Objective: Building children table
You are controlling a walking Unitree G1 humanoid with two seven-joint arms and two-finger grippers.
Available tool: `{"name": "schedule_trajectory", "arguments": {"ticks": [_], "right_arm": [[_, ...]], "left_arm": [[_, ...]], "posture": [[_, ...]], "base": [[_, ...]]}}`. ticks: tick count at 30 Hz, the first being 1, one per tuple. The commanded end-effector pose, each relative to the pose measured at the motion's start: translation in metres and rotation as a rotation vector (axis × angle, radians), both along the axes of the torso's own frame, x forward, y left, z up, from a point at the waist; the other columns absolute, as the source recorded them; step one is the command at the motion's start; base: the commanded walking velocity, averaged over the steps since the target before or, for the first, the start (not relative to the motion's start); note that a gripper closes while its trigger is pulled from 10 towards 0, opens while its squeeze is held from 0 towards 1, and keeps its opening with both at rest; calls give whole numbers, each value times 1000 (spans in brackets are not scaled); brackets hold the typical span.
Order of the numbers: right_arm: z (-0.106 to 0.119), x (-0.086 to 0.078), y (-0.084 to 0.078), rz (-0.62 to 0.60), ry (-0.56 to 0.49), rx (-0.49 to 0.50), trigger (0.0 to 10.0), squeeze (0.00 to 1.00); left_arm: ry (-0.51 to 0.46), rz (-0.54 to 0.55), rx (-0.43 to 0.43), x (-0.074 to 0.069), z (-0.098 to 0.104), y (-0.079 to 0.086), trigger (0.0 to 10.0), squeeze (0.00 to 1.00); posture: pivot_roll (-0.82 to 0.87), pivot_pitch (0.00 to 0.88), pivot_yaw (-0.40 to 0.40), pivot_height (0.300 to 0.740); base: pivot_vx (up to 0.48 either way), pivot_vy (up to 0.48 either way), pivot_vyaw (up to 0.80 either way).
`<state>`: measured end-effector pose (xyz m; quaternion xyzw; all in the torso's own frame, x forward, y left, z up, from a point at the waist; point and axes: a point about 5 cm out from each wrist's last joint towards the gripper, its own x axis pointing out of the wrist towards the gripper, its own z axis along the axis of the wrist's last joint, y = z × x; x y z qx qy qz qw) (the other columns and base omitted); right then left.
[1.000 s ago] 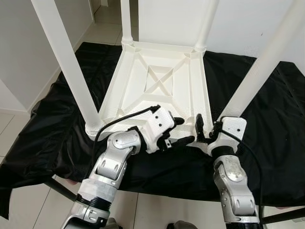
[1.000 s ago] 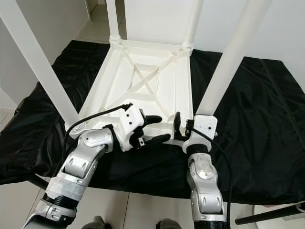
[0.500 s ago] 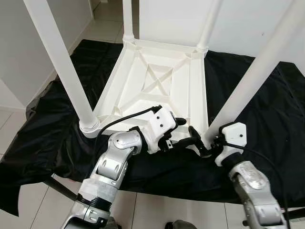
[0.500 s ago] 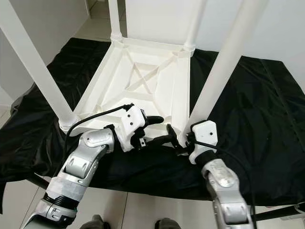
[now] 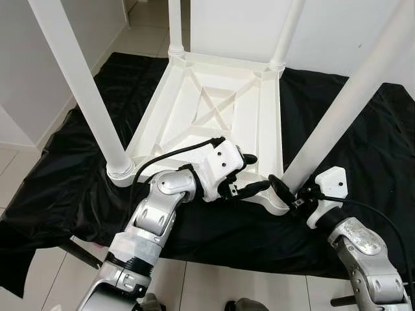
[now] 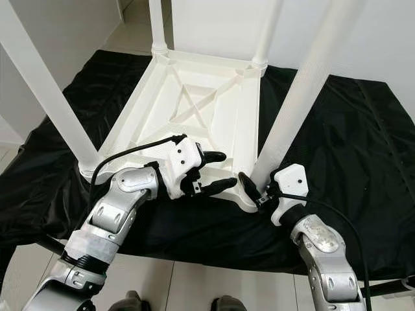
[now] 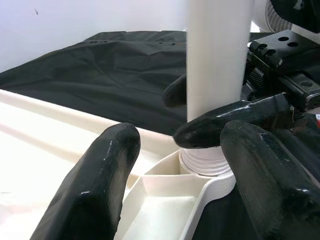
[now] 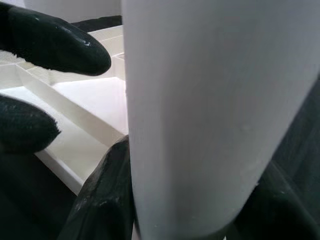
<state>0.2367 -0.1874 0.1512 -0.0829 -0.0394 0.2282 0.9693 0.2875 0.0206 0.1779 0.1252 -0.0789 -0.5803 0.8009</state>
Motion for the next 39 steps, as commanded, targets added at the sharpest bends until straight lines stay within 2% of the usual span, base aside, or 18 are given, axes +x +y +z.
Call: {"name": "schedule_trajectory", "arguments": {"ticks": [1, 7, 11, 18, 22, 25, 26, 31, 33, 37, 38, 39], "right_arm": [[-9, -1, 1, -3, 50, 14, 0, 0], [-8, -2, 0, -61, 40, 43, 0, 0], [-8, -2, -1, -187, 2, 107, 0, 0], [-10, -2, -1, -264, -9, 135, 0, 0], [-21, -1, 1, -461, 8, 179, 0, 0], [-26, -1, 1, -529, 24, 159, 0, 0], [-30, -3, 0, -604, 33, 153, 0, 0], [-32, -3, -2, -679, 31, 160, 0, 0], [-33, -5, -3, -760, 26, 173, 0, 0], [-34, -5, -1, -796, 28, 196, 0, 0], [-33, -5, 3, -775, 27, 205, 10000, 0], [-33, -4, 7, -759, 25, 211, 10000, 0]], "left_arm": [[-8, 27, 7, 1, -2, 0, 10000, 0], [-10, 49, 12, 4, -3, 1, 10000, 0], [-15, 37, 7, 6, -3, 5, 10000, 0], [-28, 43, 2, 10, -1, 10, 10000, 0], [-16, 34, 29, 14, -3, 19, 10000, 0], [-17, 35, 30, 15, -3, 20, 10000, 0], [-17, 36, 30, 15, -3, 20, 10000, 0], [-19, 35, 32, 15, -4, 20, 10000, 0], [-20, 34, 32, 14, -4, 20, 10000, 0], [-20, 31, 30, 14, -4, 20, 10000, 0], [-21, 26, 29, 14, -4, 19, 10000, 0], [-22, 22, 29, 14, -4, 19, 10000, 0]], "posture": [[27, 92, -6, 740], [25, 102, 2, 740], [24, 97, 1, 740], [16, 95, 2, 740], [10, 93, 3, 740], [12, 94, 2, 740], [13, 94, 2, 740], [12, 93, 4, 740], [11, 90, 6, 740], [11, 88, 7, 740], [10, 82, 6, 740], [10, 82, 6, 740]], "base": [[0, 0, 0], [0, 0, 0], [0, 0, 0], [0, 0, 0], [0, 0, 0], [0, 0, 0], [0, 0, 0], [0, 0, 0], [0, 0, 0], [0, 0, 0], [0, 0, 0], [0, 0, 0]]}}
